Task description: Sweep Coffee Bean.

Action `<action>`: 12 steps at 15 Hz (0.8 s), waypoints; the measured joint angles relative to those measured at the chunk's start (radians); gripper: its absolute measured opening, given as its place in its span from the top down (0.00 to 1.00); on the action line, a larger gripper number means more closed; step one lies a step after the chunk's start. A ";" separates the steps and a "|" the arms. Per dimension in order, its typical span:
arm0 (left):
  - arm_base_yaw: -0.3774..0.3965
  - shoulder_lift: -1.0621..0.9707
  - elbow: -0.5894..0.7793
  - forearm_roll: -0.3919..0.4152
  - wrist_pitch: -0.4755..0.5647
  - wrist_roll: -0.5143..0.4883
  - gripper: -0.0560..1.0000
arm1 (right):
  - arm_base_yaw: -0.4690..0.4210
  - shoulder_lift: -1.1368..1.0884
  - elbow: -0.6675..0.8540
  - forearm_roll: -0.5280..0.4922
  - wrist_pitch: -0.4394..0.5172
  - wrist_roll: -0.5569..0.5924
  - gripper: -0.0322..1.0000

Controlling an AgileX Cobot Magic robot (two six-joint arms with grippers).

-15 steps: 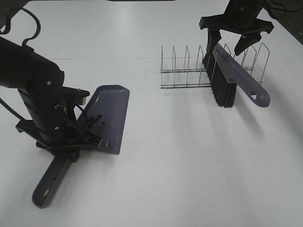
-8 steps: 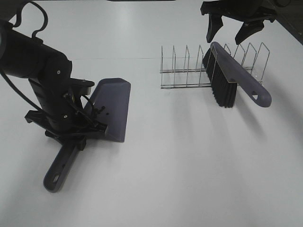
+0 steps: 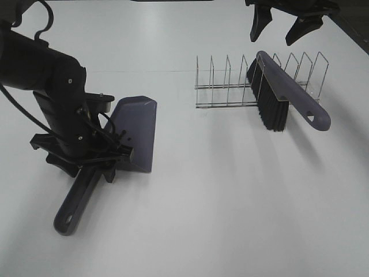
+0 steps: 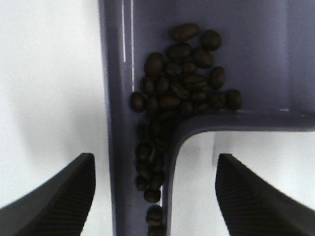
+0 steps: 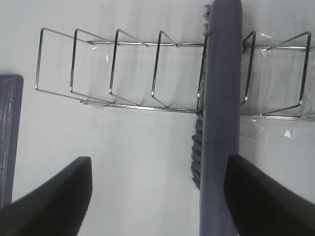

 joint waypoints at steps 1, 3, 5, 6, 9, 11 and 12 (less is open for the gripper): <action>0.000 -0.012 -0.026 0.014 0.042 0.007 0.36 | 0.000 -0.011 0.000 0.003 0.000 0.000 0.31; 0.000 -0.018 -0.074 0.047 0.119 0.012 0.36 | 0.000 -0.033 0.001 0.004 0.000 0.000 0.31; 0.010 -0.021 -0.148 0.061 0.228 0.049 0.36 | 0.000 -0.072 0.006 0.006 -0.001 0.000 0.31; 0.029 -0.021 -0.183 0.050 0.261 0.069 0.36 | 0.000 -0.107 0.024 0.006 -0.003 0.000 0.31; 0.171 -0.044 -0.253 -0.042 0.296 0.155 0.36 | 0.000 -0.261 0.185 0.011 -0.003 0.000 0.31; 0.255 -0.103 -0.255 -0.052 0.300 0.196 0.36 | 0.000 -0.380 0.326 0.014 -0.003 0.000 0.31; 0.299 -0.188 -0.242 -0.052 0.320 0.236 0.36 | 0.000 -0.500 0.456 0.011 -0.003 0.000 0.31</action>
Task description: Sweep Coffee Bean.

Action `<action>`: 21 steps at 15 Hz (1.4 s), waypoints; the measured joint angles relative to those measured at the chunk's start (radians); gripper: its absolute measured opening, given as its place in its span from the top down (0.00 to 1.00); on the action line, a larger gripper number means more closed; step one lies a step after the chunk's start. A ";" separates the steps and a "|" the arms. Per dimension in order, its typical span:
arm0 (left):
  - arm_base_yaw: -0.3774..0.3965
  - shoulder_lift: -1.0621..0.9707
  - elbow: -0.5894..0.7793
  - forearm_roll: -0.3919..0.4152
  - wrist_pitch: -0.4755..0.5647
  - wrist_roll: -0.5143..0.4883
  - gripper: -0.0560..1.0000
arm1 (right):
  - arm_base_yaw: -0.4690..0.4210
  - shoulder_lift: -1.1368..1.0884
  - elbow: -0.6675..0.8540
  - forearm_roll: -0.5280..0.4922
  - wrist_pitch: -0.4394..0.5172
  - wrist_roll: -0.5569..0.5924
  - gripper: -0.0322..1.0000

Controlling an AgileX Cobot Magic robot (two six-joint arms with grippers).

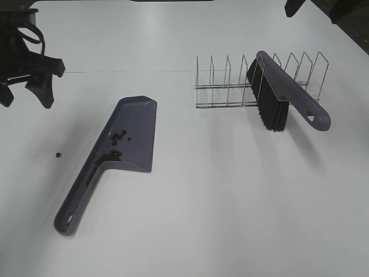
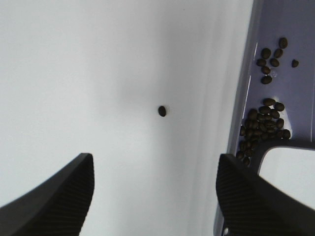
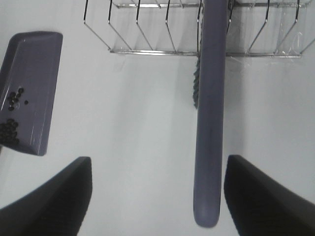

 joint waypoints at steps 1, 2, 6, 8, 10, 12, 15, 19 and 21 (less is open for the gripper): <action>0.012 -0.055 0.027 -0.001 0.001 0.013 0.36 | 0.000 -0.060 0.073 0.001 0.000 0.000 0.31; 0.026 -0.105 0.062 -0.005 0.001 0.021 0.36 | 0.000 -0.131 0.145 0.003 0.000 0.000 0.31; 0.150 -0.321 0.228 -0.030 -0.002 0.073 0.36 | 0.000 -0.425 0.434 0.001 0.000 -0.026 0.31; 0.221 -0.446 0.323 -0.069 -0.002 0.119 0.36 | 0.000 -0.561 0.538 -0.009 0.001 -0.026 0.31; 0.247 -0.591 0.427 -0.076 -0.010 0.145 0.36 | 0.000 -0.701 0.626 -0.015 0.002 -0.026 0.31; 0.249 -0.730 0.512 -0.076 -0.029 0.150 0.36 | 0.000 -0.790 0.672 -0.015 0.002 -0.026 0.31; 0.250 -0.970 0.640 -0.074 -0.027 0.152 0.36 | 0.000 -0.970 0.772 -0.017 0.003 -0.026 0.31; 0.250 -1.370 0.779 -0.040 -0.011 0.110 0.36 | 0.000 -1.268 1.001 -0.051 0.005 -0.026 0.31; 0.250 -1.477 0.801 -0.031 0.010 0.111 0.36 | 0.000 -1.359 1.067 -0.054 0.005 -0.033 0.31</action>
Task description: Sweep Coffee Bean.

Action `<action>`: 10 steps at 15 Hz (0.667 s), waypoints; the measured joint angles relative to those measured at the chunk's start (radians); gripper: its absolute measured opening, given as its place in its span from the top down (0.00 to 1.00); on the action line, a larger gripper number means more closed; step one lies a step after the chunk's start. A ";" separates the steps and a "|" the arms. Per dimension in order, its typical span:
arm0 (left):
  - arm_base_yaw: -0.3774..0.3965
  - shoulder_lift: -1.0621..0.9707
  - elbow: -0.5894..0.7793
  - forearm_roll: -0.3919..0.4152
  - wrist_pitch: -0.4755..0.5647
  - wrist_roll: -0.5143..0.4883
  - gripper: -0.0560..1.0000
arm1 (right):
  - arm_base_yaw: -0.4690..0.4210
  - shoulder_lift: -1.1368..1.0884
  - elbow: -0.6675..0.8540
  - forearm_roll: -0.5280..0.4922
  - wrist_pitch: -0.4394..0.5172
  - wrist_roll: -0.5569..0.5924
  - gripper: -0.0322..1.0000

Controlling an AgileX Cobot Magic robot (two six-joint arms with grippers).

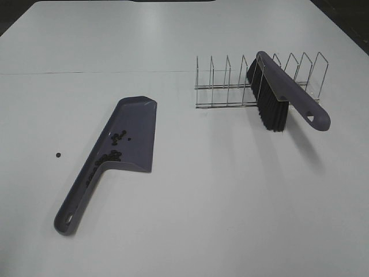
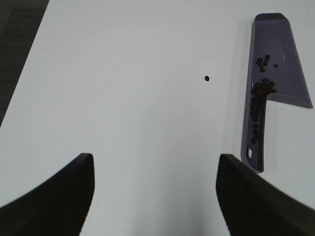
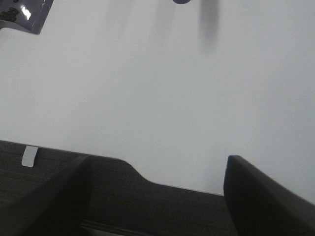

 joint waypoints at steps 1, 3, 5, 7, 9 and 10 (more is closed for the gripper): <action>0.000 -0.060 0.011 0.005 0.010 0.000 0.36 | 0.000 -0.063 0.038 -0.002 -0.007 -0.010 0.31; 0.000 -0.173 0.040 0.016 0.025 0.000 0.36 | 0.000 -0.171 0.093 -0.002 -0.034 -0.016 0.31; 0.000 -0.284 0.071 0.022 0.040 0.000 0.36 | 0.000 -0.270 0.136 -0.003 -0.057 -0.023 0.31; 0.000 -0.348 0.093 0.024 0.051 0.000 0.36 | 0.000 -0.350 0.149 -0.003 -0.075 -0.048 0.31; 0.000 -0.365 0.101 0.014 0.047 -0.001 0.36 | 0.000 -0.369 0.150 -0.003 -0.078 -0.056 0.31; 0.000 -0.367 0.114 0.003 0.037 -0.001 0.36 | 0.000 -0.370 0.150 -0.003 -0.079 -0.060 0.31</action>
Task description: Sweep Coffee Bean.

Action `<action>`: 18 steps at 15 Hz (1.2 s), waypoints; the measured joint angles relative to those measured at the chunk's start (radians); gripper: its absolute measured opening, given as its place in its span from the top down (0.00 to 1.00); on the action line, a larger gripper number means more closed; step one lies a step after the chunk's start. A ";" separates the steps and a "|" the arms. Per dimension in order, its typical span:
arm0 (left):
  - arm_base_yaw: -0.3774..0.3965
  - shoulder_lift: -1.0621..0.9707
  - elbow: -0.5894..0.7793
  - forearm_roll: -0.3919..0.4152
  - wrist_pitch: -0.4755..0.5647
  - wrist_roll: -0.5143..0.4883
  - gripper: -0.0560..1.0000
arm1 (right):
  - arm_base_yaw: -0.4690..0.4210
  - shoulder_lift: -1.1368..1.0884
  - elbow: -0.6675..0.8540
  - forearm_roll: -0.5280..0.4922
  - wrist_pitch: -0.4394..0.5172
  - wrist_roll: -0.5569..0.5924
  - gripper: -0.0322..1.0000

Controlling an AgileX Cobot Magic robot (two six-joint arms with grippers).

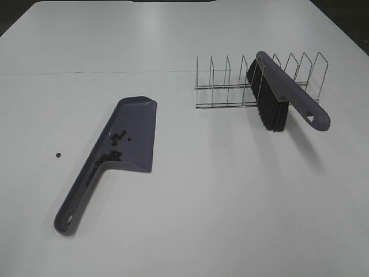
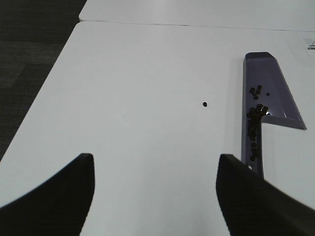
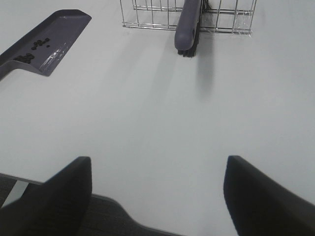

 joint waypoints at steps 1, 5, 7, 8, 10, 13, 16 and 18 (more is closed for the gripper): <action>0.000 -0.001 0.012 -0.005 -0.018 0.000 0.36 | 0.000 0.000 0.011 0.000 -0.020 -0.009 0.31; 0.000 -0.001 0.012 -0.017 -0.019 0.000 0.36 | 0.000 0.000 0.017 -0.010 -0.028 -0.011 0.31; 0.000 -0.001 0.012 -0.022 -0.019 0.000 0.36 | 0.000 0.000 0.017 -0.010 -0.028 -0.011 0.31; 0.000 -0.001 0.012 -0.022 -0.019 0.000 0.36 | 0.000 0.000 0.017 -0.010 -0.028 -0.011 0.31; 0.000 -0.001 0.012 -0.022 -0.019 0.000 0.36 | 0.000 0.000 0.017 -0.010 -0.028 -0.011 0.31; -0.003 -0.001 0.012 -0.024 -0.019 0.000 0.36 | 0.000 0.000 0.017 -0.010 -0.028 -0.012 0.31; -0.004 -0.001 0.012 -0.025 -0.019 0.000 0.36 | 0.000 0.000 0.017 -0.010 -0.028 -0.012 0.31; -0.035 -0.001 0.012 -0.026 -0.019 0.000 0.36 | 0.000 0.000 0.017 -0.010 -0.028 -0.012 0.31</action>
